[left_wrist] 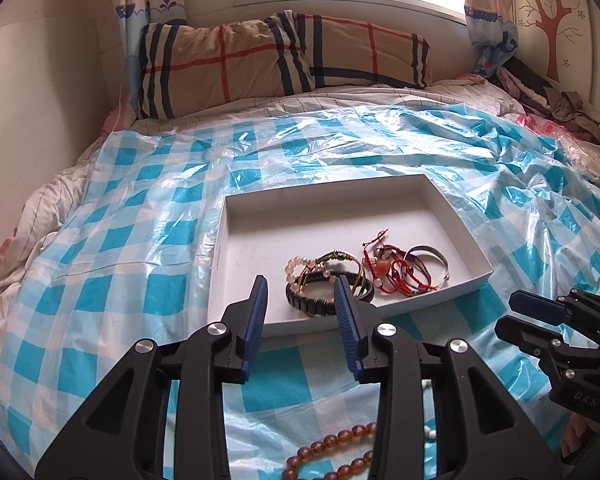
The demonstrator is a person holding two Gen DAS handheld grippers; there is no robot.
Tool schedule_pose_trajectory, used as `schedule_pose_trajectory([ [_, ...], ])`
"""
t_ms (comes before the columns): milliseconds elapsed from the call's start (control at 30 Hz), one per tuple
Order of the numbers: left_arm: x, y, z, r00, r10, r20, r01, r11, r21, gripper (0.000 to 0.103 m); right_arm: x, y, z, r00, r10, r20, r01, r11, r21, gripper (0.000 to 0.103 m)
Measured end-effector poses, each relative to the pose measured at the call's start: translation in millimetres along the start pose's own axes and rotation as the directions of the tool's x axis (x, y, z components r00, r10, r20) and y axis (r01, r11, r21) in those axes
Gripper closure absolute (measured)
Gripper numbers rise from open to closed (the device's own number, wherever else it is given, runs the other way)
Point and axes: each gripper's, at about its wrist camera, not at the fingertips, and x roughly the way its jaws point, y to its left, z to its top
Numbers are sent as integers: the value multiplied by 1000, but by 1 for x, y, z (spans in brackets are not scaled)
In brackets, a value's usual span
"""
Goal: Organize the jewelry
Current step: 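Reach the left gripper to the amber bead bracelet while the right reaches the white pearl bracelet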
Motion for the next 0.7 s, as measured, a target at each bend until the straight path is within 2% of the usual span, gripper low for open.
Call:
schedule_pose_trajectory([
  [200,-7,11,-30,996,-27,-83,28,1000,7,69,14,6,-16,996,14,-85,-14,1000,1,68],
  [400,1,8,-67,983,-48,-178,56,998,39,69,20,9,-22,992,14,-122,-15,1000,-5,68],
  [700,2,-3,-80,974,-81,-211,99,992,79,68,31,11,-28,983,14,-185,-17,1000,-16,68],
])
